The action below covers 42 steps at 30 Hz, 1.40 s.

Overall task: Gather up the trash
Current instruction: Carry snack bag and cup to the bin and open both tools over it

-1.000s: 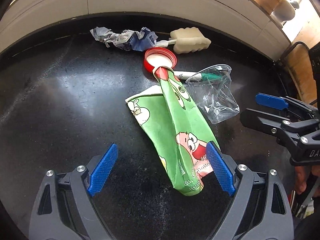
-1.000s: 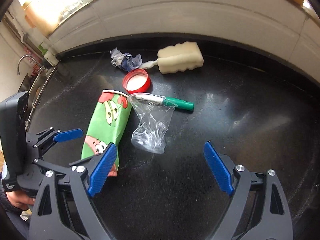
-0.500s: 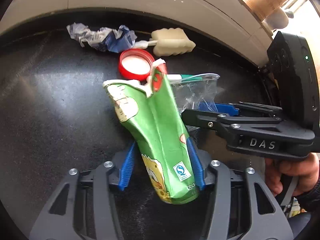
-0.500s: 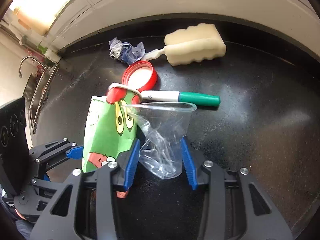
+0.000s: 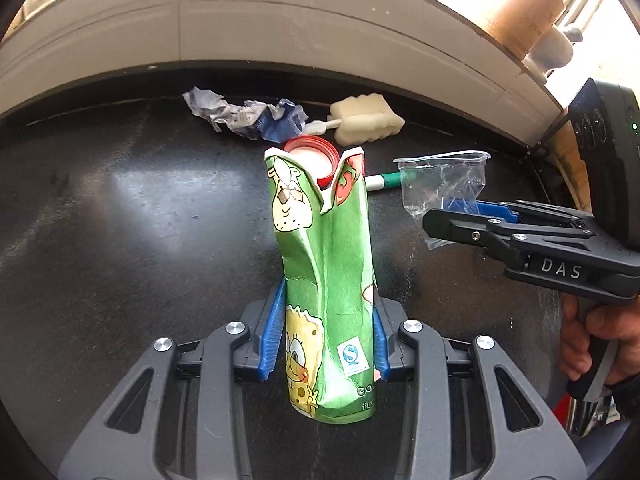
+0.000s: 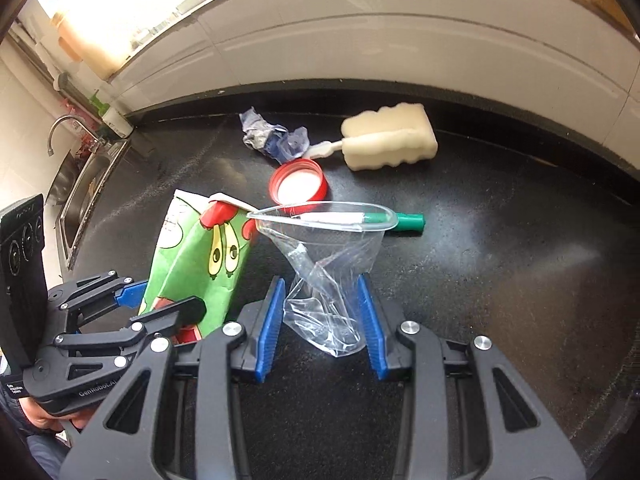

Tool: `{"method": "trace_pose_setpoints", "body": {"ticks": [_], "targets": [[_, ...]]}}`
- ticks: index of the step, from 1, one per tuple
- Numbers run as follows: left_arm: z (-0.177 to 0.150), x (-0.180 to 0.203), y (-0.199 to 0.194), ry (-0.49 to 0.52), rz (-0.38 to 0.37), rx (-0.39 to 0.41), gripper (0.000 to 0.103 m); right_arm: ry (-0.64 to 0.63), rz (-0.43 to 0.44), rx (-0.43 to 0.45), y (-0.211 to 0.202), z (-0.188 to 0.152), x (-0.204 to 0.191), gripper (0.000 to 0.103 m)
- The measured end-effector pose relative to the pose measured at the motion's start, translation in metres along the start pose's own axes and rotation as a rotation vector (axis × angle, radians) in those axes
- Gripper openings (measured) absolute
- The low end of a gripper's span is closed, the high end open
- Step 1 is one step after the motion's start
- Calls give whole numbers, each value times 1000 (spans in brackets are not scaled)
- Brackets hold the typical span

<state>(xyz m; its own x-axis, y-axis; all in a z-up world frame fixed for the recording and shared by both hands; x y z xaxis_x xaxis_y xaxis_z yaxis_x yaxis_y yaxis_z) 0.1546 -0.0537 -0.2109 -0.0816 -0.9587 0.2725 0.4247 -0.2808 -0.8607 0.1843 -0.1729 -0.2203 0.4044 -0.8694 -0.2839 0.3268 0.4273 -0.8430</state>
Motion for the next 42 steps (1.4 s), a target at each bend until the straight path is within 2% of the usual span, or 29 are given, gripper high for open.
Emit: {"method": "trace_pose_setpoints", "body": {"ticks": [4, 8, 13, 17, 22, 31, 38, 42], "targets": [[-12, -10, -31, -13, 42, 41, 36, -42, 3, 21, -13, -2, -19, 37], [-27, -30, -63, -70, 93, 79, 36, -104, 20, 32, -23, -6, -50, 37], [-57, -68, -110, -156, 180, 134, 36, -231, 63, 31, -27, -15, -112, 37], [-92, -111, -153, -262, 266, 174, 36, -334, 121, 16, -23, -24, -173, 37], [-150, -173, -204, -413, 370, 202, 36, -496, 220, -29, -8, -45, -274, 37], [-289, -271, -298, -696, 609, 229, 36, -812, 397, -143, 18, -114, -461, 37], [-378, -313, -335, -880, 675, 227, 36, -984, 490, -226, 35, -176, -566, 37], [-416, -328, -339, -949, 682, 210, 36, -1041, 513, -274, 51, -205, -604, 38]]}}
Point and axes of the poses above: each gripper's, at about its wrist camera, not at the fingertips, and y roughly the way its jaws point, x to its right, z to its top, the point moved 7 cm from there along y, roughly the way its jaws point, and after that the axes turned 2 degrees about -y, right-handed, at the moved point
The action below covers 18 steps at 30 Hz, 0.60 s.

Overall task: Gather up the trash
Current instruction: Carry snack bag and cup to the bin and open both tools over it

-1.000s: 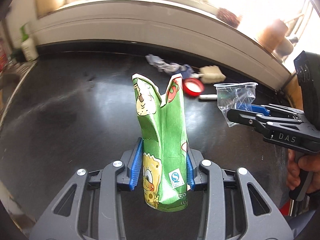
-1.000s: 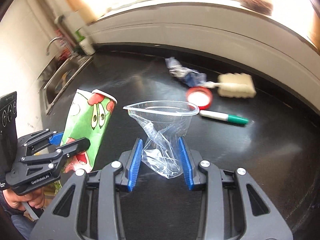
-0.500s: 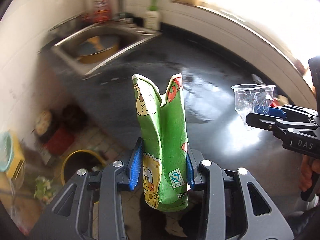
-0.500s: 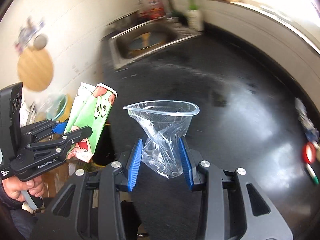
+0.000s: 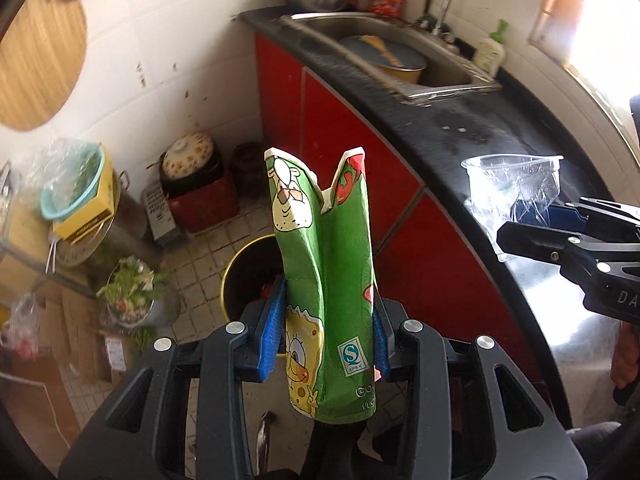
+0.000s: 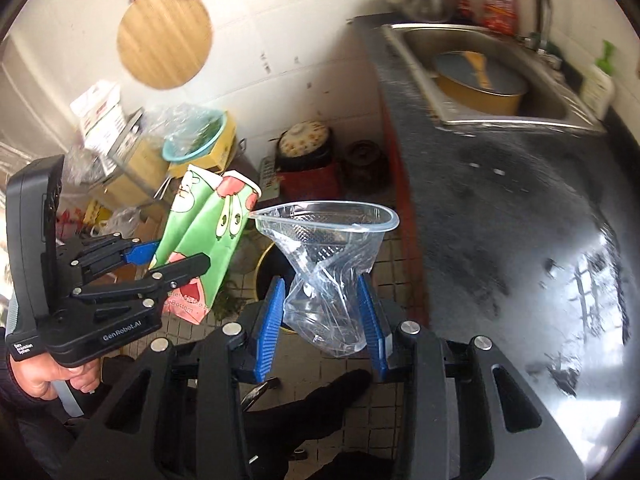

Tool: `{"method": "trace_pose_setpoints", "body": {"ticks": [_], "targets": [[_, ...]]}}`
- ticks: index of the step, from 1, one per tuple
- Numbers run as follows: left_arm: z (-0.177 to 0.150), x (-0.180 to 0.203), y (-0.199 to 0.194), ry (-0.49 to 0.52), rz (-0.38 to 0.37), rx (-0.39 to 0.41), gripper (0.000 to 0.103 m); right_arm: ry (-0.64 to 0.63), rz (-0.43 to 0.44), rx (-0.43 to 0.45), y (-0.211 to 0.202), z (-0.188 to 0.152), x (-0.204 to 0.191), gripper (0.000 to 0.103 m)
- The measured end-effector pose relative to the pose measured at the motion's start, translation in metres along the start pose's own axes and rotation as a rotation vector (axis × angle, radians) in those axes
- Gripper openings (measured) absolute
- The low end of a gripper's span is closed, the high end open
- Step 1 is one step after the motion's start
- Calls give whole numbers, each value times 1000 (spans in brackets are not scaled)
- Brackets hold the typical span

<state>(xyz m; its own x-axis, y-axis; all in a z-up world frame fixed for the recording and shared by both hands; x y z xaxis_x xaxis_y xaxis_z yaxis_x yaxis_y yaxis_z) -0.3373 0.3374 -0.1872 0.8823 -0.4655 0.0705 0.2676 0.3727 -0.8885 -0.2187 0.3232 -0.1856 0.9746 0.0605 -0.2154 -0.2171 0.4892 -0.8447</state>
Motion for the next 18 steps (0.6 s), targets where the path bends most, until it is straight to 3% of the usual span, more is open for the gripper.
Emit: {"method": "trace_pose_setpoints", "body": {"ticks": [10, 18], "targets": [[-30, -60, 88, -92, -2, -118, 37, -18, 63, -146, 105, 20, -29, 38], [-54, -89, 153, -132, -11, -208, 37, -34, 53, -256, 180, 27, -28, 38]]}}
Point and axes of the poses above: each gripper's, at about its wrist camera, not at the fingertips, and y roughly the way its jaws point, x to its right, z to its top, the point moved 7 cm from there along y, roughly the way its jaws point, and after that the axes turned 2 degrees about -y, right-handed, at the moved point
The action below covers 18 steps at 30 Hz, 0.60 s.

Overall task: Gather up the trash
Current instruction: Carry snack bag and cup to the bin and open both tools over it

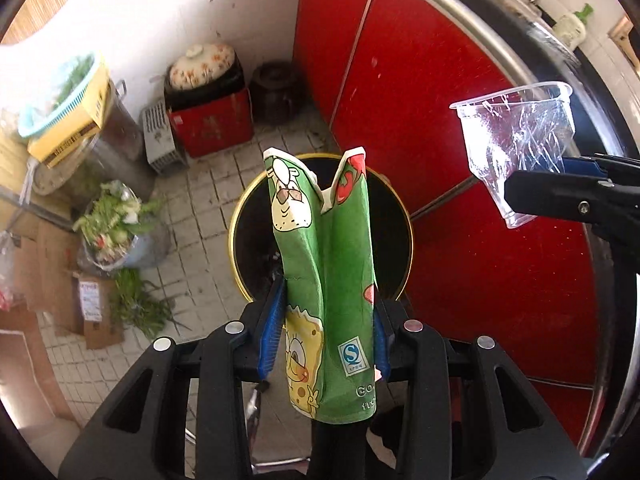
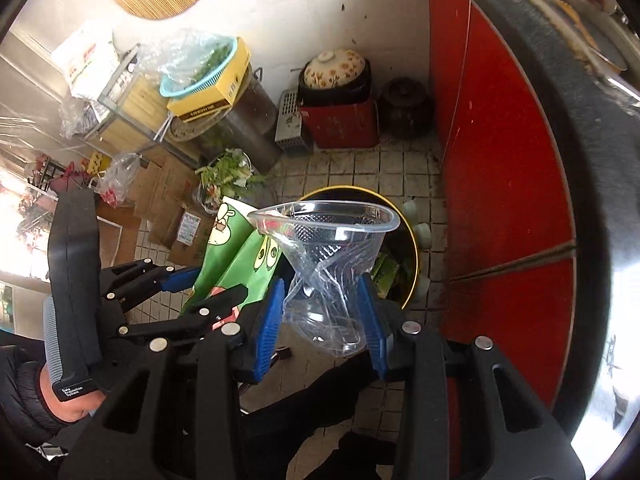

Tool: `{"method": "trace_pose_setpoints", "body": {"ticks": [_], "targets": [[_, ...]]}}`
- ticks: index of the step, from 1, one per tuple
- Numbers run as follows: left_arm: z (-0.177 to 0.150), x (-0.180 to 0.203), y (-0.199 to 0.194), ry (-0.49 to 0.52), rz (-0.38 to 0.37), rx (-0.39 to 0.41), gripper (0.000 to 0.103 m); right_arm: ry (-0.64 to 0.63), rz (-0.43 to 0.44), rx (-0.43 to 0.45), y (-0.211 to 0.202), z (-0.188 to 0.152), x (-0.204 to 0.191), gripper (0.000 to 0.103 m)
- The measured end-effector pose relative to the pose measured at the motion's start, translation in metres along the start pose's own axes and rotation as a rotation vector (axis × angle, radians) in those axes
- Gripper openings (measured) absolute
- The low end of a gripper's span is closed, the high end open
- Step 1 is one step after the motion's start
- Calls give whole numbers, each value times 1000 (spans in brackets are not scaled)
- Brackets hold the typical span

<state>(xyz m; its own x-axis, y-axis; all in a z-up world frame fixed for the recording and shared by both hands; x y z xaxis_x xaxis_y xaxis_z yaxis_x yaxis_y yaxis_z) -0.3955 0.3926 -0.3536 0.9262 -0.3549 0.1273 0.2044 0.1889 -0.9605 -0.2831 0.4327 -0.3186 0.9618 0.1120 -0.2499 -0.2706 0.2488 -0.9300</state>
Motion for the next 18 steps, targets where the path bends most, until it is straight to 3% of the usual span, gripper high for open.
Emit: {"method": "trace_pose_setpoints", "body": {"ticks": [5, 7, 8, 9, 18], "targets": [[2, -11, 17, -24, -24, -24, 40, -21, -11, -34, 22, 6, 2, 43], [3, -14, 22, -41, -40, -32, 54, -14, -7, -49, 28, 9, 2, 62], [3, -15, 23, -43, -33, -33, 70, -13, 0, -50, 29, 11, 1, 81], [3, -17, 23, -39, -20, -26, 75, -20, -5, -41, 29, 12, 2, 82], [5, -21, 16, -45, 8, -19, 78, -7, 9, -8, 7, 10, 3, 82]]}}
Point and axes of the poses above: each gripper's, at about its wrist camera, not at the fingertips, and y roughly the way its jaws point, x to its right, z to its top, the point moved 7 cm from there along y, roughly the way its jaws point, and after that the axes turned 2 degrees about -y, right-handed, at the moved point
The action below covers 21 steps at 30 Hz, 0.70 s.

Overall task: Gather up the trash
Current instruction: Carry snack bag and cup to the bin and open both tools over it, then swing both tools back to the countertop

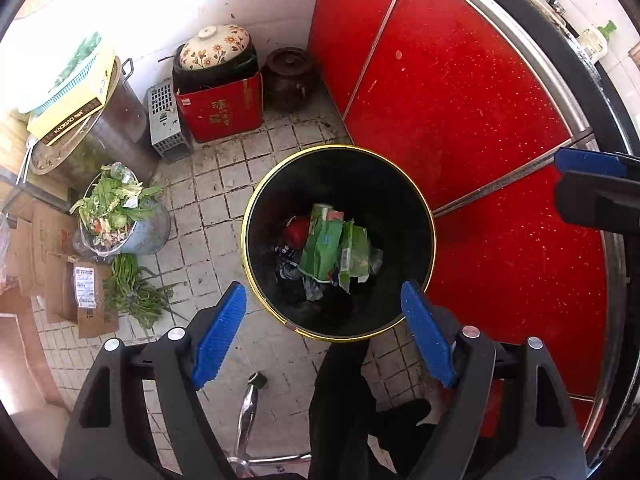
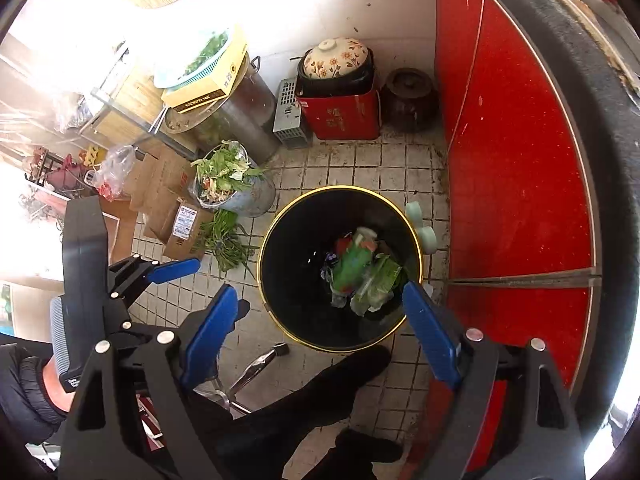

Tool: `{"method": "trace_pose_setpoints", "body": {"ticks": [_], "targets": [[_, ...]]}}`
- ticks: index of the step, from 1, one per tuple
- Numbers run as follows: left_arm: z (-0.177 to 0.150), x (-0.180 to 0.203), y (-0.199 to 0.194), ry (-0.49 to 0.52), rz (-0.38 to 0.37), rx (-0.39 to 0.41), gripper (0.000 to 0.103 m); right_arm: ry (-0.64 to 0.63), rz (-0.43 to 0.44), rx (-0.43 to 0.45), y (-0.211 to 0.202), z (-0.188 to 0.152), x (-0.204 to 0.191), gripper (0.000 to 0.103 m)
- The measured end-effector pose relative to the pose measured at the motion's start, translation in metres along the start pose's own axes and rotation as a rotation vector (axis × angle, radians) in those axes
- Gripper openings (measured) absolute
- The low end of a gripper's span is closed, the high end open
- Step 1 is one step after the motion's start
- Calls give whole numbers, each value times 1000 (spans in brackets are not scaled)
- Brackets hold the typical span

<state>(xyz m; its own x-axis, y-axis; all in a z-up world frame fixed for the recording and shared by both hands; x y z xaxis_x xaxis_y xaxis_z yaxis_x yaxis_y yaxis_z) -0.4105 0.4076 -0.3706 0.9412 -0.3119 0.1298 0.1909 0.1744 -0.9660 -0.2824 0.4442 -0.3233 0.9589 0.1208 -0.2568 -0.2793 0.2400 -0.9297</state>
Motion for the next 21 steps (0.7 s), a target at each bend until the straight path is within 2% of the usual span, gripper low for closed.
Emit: {"method": "trace_pose_setpoints", "body": {"ticks": [6, 12, 17, 21], "targets": [[1, 16, -26, 52, 14, 41, 81, 20, 8, 68, -41, -7, 1, 82], [6, 53, -71, 141, 40, 105, 87, 41, -41, 187, -117, -30, 12, 83], [14, 120, -115, 250, 1, 195, 88, 115, -132, 321, -200, -77, 41, 85], [14, 196, -146, 368, -71, 263, 90, 218, -222, 402, -261, -129, 78, 85]]}}
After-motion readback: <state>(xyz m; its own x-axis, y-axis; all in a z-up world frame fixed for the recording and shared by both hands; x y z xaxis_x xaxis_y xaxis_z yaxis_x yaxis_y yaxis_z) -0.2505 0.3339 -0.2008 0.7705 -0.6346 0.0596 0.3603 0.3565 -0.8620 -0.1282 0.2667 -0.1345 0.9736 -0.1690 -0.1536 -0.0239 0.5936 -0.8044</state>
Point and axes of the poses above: each gripper's, at about its wrist camera, not at the fingertips, and y roughly the way its jaws point, x to its right, z to its top, the point moved 7 cm from there along y, roughly the way its jaws point, and after that the axes turned 2 degrees about -y, right-handed, at the moved point
